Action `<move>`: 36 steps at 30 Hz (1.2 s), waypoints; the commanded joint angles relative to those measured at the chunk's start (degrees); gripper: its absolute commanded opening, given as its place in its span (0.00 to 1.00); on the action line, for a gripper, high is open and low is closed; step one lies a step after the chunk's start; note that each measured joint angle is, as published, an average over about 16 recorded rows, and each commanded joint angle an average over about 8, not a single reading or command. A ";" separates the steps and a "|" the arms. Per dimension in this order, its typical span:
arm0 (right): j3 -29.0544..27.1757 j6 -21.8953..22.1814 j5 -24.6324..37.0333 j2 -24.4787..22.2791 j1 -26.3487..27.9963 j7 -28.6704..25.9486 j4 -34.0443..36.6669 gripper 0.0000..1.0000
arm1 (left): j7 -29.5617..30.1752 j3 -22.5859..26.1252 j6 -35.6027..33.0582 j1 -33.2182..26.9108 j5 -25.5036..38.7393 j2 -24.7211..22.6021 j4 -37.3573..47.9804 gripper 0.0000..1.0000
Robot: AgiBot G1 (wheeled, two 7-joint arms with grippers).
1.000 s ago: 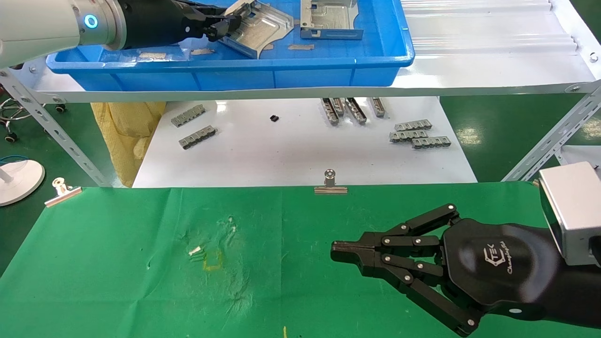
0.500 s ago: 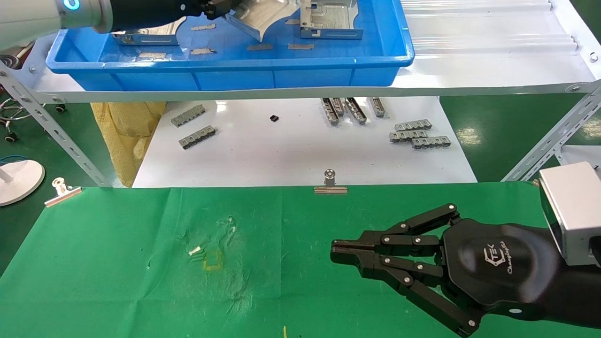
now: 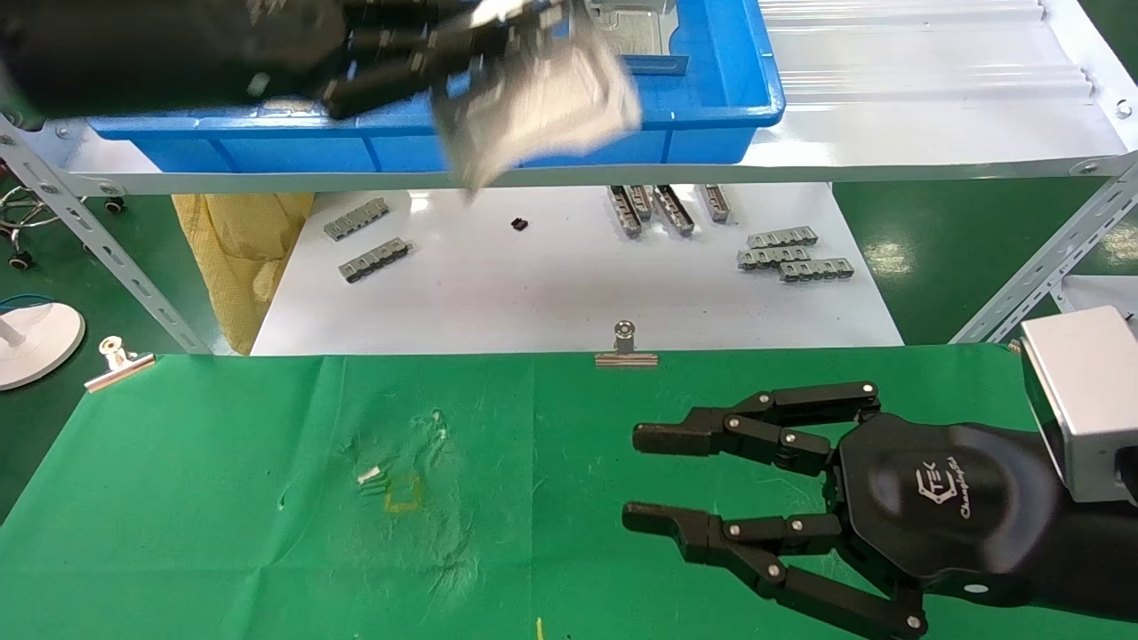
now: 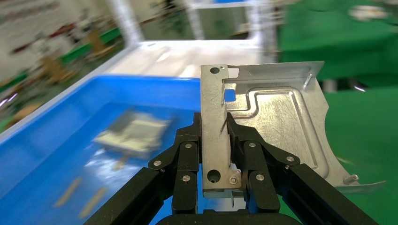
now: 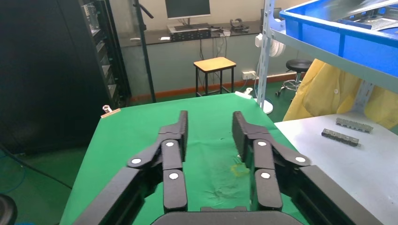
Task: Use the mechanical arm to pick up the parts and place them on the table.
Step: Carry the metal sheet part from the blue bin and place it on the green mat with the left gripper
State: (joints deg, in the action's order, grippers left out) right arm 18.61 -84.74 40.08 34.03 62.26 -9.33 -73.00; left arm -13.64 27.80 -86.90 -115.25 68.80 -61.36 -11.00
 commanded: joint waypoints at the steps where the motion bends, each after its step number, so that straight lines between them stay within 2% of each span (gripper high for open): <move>1: 0.00 0.00 0.00 0.00 0.00 0.00 0.00 1.00 | -2.50 -0.32 -4.45 0.58 -0.65 1.56 -0.55 0.00; 7: 0.01 0.01 -0.01 0.00 0.00 0.01 0.00 1.00 | -6.21 2.21 -5.14 8.37 -5.22 7.94 -11.38 0.00; 13: 0.02 0.01 -0.01 -0.01 0.01 0.01 0.00 1.00 | -11.26 8.02 -4.38 17.49 -7.74 12.94 -20.59 0.00; 19: 0.03 0.01 -0.02 -0.01 0.01 0.02 0.00 1.00 | -21.14 12.75 -0.72 21.19 -3.55 11.56 -15.91 0.00; 23: 0.04 0.02 -0.03 -0.01 0.01 0.02 0.00 1.00 | -27.33 14.05 3.01 22.03 -0.66 9.57 -10.68 0.00; 27: 0.04 0.02 -0.03 -0.02 0.01 0.02 0.00 1.00 | -30.82 14.50 4.86 22.37 0.45 8.04 -5.95 0.01; 28: 0.05 0.02 -0.03 -0.02 0.01 0.02 0.00 1.00 | -31.39 14.62 4.93 22.34 0.64 7.74 -4.89 0.05; 29: 0.05 0.02 -0.03 -0.02 0.01 0.02 0.00 1.00 | -31.89 14.73 4.90 22.28 0.82 7.46 -3.91 0.13; 34: 0.05 0.02 -0.04 -0.02 0.01 0.03 0.00 1.00 | -34.75 15.30 4.94 21.72 1.74 6.06 -0.20 0.76; 36: 0.06 0.02 -0.04 -0.02 0.01 0.03 0.00 1.00 | -35.99 15.40 5.27 21.53 1.92 5.47 0.89 0.96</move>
State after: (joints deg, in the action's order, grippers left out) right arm 18.66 -84.71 40.04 34.01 62.27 -9.30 -73.00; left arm -49.31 43.13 -81.48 -93.73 70.63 -55.86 -10.32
